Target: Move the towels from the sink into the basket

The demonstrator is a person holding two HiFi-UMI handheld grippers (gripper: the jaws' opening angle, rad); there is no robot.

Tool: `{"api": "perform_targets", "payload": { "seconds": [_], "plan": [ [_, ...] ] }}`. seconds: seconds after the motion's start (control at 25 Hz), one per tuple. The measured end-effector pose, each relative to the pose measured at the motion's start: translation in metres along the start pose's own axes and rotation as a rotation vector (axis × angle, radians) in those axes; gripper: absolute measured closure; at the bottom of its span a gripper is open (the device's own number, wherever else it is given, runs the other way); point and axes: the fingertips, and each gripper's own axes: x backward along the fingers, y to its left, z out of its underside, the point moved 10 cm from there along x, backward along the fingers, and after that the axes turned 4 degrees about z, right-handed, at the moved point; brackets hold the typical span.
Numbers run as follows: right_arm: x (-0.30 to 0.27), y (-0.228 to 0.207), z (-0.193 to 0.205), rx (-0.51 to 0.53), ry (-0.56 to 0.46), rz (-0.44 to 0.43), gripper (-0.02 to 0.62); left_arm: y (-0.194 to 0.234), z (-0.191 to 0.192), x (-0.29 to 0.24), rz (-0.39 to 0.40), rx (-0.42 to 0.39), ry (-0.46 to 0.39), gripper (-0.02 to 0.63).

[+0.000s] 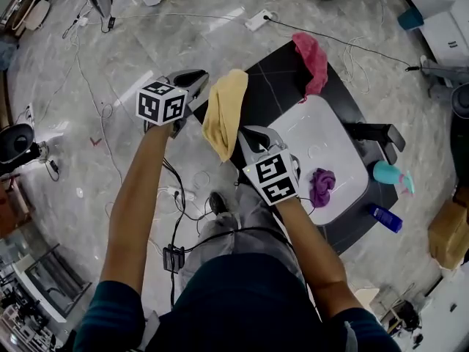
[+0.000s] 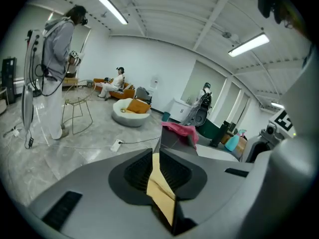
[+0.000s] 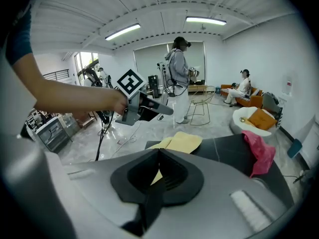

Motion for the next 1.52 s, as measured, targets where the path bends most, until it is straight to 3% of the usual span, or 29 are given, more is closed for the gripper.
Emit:
{"api": "perform_targets", "payload": {
  "seconds": [0.12, 0.36, 0.52, 0.72, 0.84, 0.92, 1.0, 1.12, 1.52],
  "plan": [
    [-0.016, 0.005, 0.021, -0.010, 0.048, -0.036, 0.580, 0.013, 0.013, -0.023, 0.036, 0.067, 0.029, 0.530],
    [-0.046, 0.017, 0.054, -0.004, 0.106, -0.093, 0.486, 0.040, 0.034, -0.064, 0.090, 0.226, 0.050, 0.421],
    [-0.063, 0.029, 0.068, 0.029, 0.138, -0.100, 0.411, 0.050, 0.045, -0.081, 0.142, 0.270, 0.073, 0.383],
    [-0.080, 0.035, 0.083, 0.073, 0.180, -0.074, 0.374, 0.060, 0.057, -0.094, 0.179, 0.298, 0.083, 0.388],
    [-0.086, 0.035, 0.090, 0.104, 0.193, -0.053, 0.379, 0.060, 0.060, -0.097, 0.214, 0.321, 0.068, 0.456],
    [-0.086, 0.033, 0.090, 0.116, 0.189, -0.038, 0.412, 0.058, 0.061, -0.097, 0.218, 0.323, 0.060, 0.517],
    [-0.085, 0.029, 0.091, 0.114, 0.187, -0.026, 0.484, 0.057, 0.061, -0.096, 0.201, 0.317, 0.054, 0.576],
    [-0.083, 0.022, 0.091, 0.099, 0.192, -0.017, 0.548, 0.053, 0.059, -0.093, 0.191, 0.318, 0.032, 0.590],
    [-0.060, 0.005, 0.074, 0.106, 0.146, 0.058, 0.555, 0.042, 0.041, -0.058, 0.132, 0.301, -0.069, 0.595]
  ]
}}
